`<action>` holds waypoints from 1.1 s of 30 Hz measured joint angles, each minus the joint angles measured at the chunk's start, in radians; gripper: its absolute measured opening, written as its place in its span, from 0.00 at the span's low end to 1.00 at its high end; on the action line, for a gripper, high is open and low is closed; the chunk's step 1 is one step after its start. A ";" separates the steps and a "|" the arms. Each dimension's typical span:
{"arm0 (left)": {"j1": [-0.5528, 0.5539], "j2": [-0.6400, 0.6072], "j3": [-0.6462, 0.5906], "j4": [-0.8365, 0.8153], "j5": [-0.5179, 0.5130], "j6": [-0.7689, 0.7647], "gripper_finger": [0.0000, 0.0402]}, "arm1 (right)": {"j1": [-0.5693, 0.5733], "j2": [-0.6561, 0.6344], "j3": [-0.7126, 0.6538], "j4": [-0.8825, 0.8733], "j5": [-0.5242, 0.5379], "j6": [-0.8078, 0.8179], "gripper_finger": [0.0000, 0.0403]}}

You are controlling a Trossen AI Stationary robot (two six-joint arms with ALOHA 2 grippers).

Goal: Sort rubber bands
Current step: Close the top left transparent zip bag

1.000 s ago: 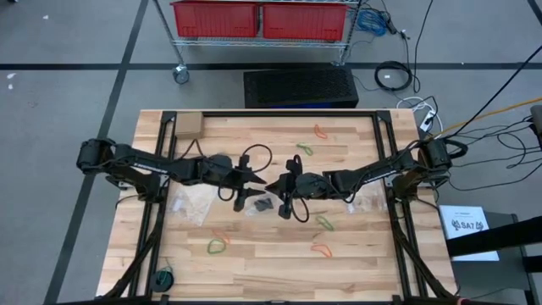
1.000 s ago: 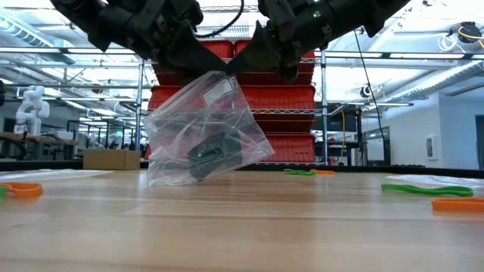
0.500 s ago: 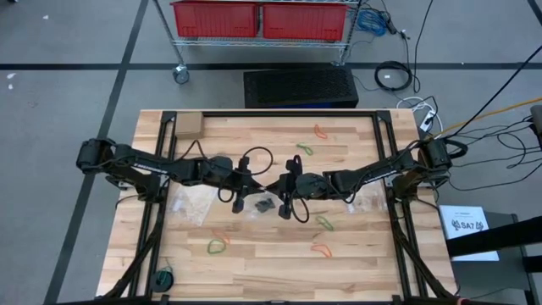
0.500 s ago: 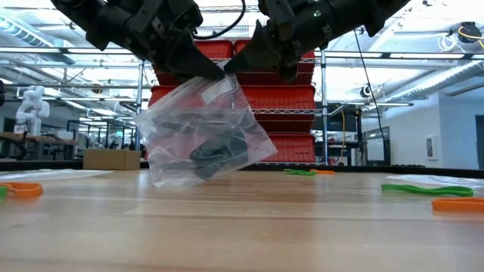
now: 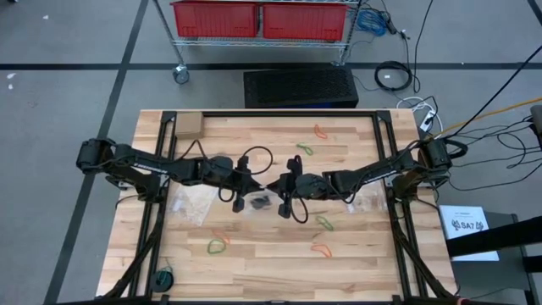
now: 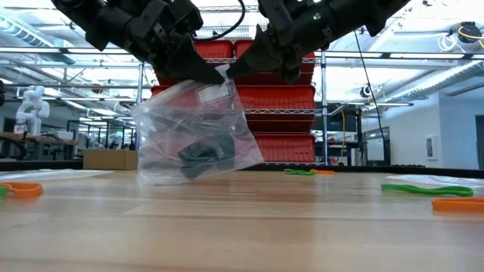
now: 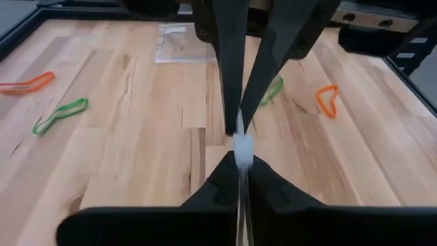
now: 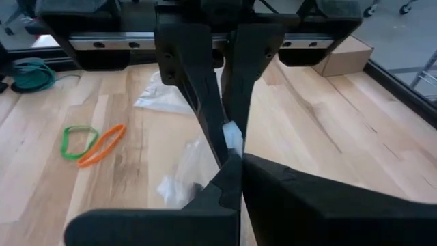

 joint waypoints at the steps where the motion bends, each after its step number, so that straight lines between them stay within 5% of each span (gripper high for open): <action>1: 0.000 0.000 0.000 -0.004 -0.001 0.000 0.01 | 0.001 0.000 0.000 -0.002 0.001 0.000 0.00; 8: 0.000 0.000 0.000 -0.005 0.000 0.000 0.00 | 0.001 0.000 0.000 -0.002 -0.025 0.041 0.01; 20: -0.002 -0.001 0.000 -0.010 0.006 0.005 0.00 | -0.005 -0.035 -0.001 0.013 -0.082 0.038 0.16; 33: -0.003 -0.001 -0.001 -0.007 0.006 0.018 0.00 | -0.027 -0.034 -0.001 -0.008 -0.107 0.064 0.01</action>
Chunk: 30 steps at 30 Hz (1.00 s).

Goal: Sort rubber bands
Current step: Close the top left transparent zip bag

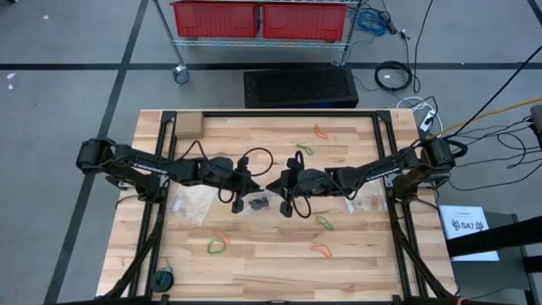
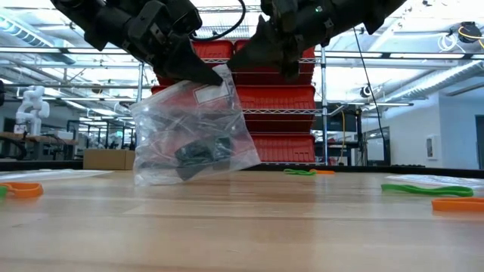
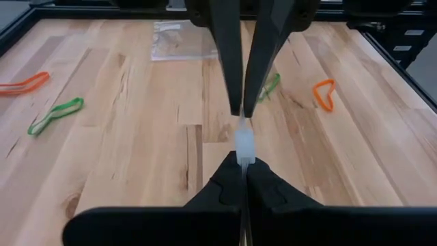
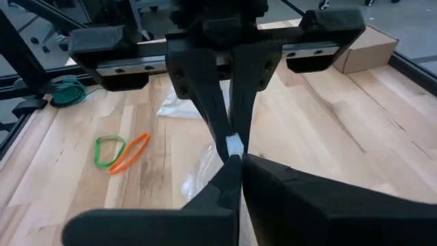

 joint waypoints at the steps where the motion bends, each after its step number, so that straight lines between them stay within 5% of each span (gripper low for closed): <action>1: 0.000 0.000 0.000 0.000 0.000 0.000 0.00 | 0.000 0.000 0.000 0.001 0.000 0.000 0.02; 22: 0.000 0.000 -0.001 0.011 -0.001 0.001 0.00 | -0.020 0.006 0.001 0.015 -0.048 -0.003 0.00; 30: 0.000 0.000 -0.001 0.031 -0.001 -0.002 0.16 | -0.011 0.006 0.001 -0.030 -0.019 -0.010 0.00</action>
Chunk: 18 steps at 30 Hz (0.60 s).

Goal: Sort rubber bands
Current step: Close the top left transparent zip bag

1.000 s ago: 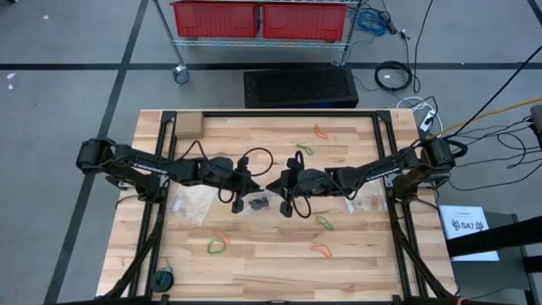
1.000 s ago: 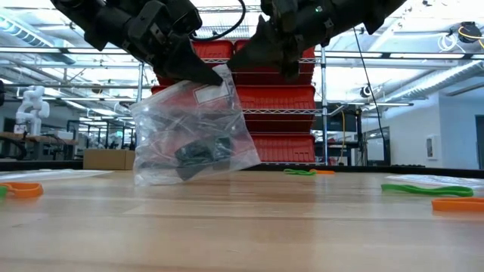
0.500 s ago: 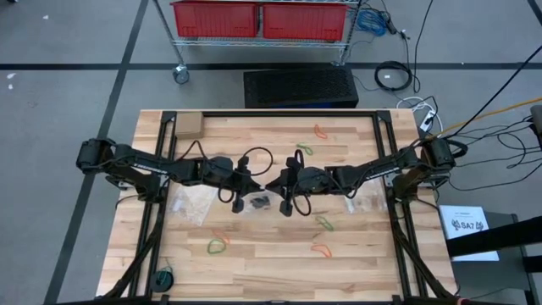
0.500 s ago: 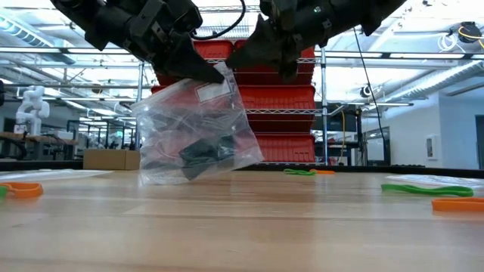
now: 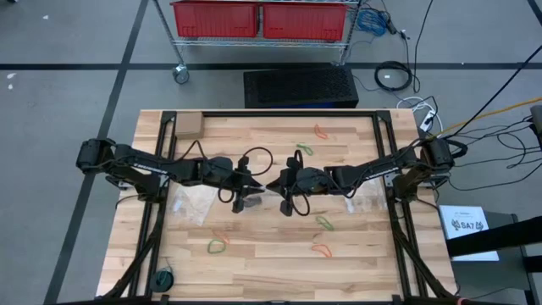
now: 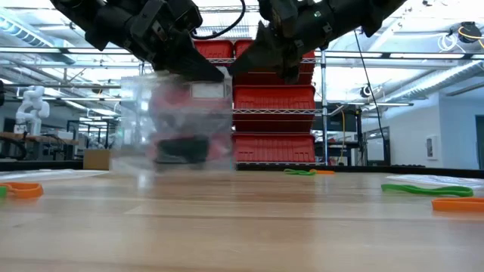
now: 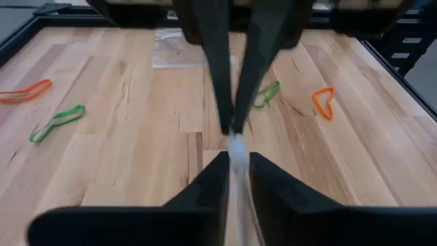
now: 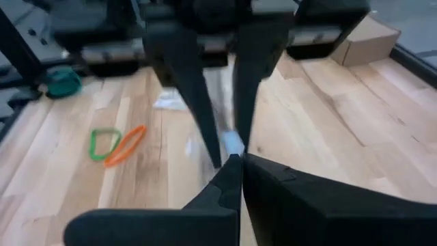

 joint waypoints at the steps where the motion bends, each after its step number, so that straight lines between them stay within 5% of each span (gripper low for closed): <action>1: 0.000 0.000 0.000 0.006 0.001 0.000 0.19 | 0.001 0.001 0.000 -0.006 0.002 -0.001 0.00; 10: 0.000 0.000 0.000 0.035 0.031 -0.001 0.31 | 0.009 0.002 0.000 -0.003 0.003 -0.013 0.00; 18: 0.000 0.000 0.000 0.025 0.024 -0.025 0.18 | 0.013 0.002 0.000 0.000 0.003 -0.013 0.00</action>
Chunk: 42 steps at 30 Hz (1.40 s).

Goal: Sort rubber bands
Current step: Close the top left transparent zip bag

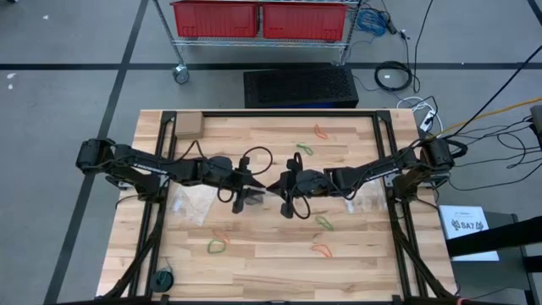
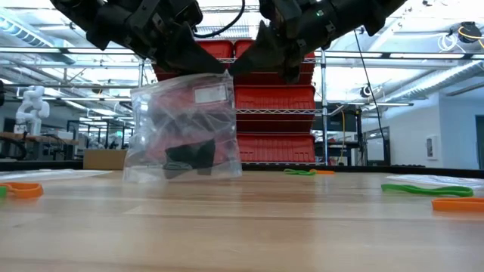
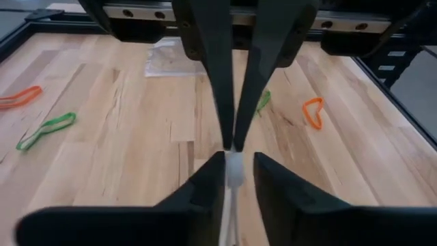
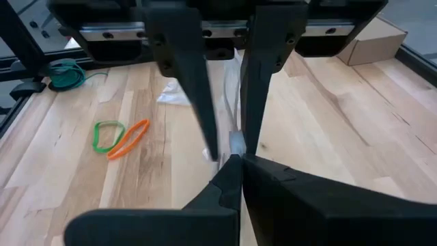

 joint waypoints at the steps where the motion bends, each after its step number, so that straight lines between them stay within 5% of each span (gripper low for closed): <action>1: 0.000 0.000 0.000 -0.001 -0.002 0.000 0.15 | 0.000 0.000 0.000 0.000 0.000 0.000 0.00; 5: 0.001 0.000 0.000 -0.006 -0.004 0.006 0.04 | 0.000 0.000 0.000 -0.003 0.000 -0.002 0.00; 23: 0.001 0.001 0.002 -0.053 -0.025 0.008 0.04 | 0.017 -0.002 0.000 -0.008 0.040 0.010 0.00; 35: 0.001 0.001 0.002 -0.050 -0.026 0.010 0.04 | 0.004 -0.002 0.000 -0.009 -0.018 0.049 0.24; 42: 0.001 0.001 0.001 -0.043 -0.025 0.010 0.04 | -0.022 -0.002 0.000 -0.008 -0.045 0.049 0.21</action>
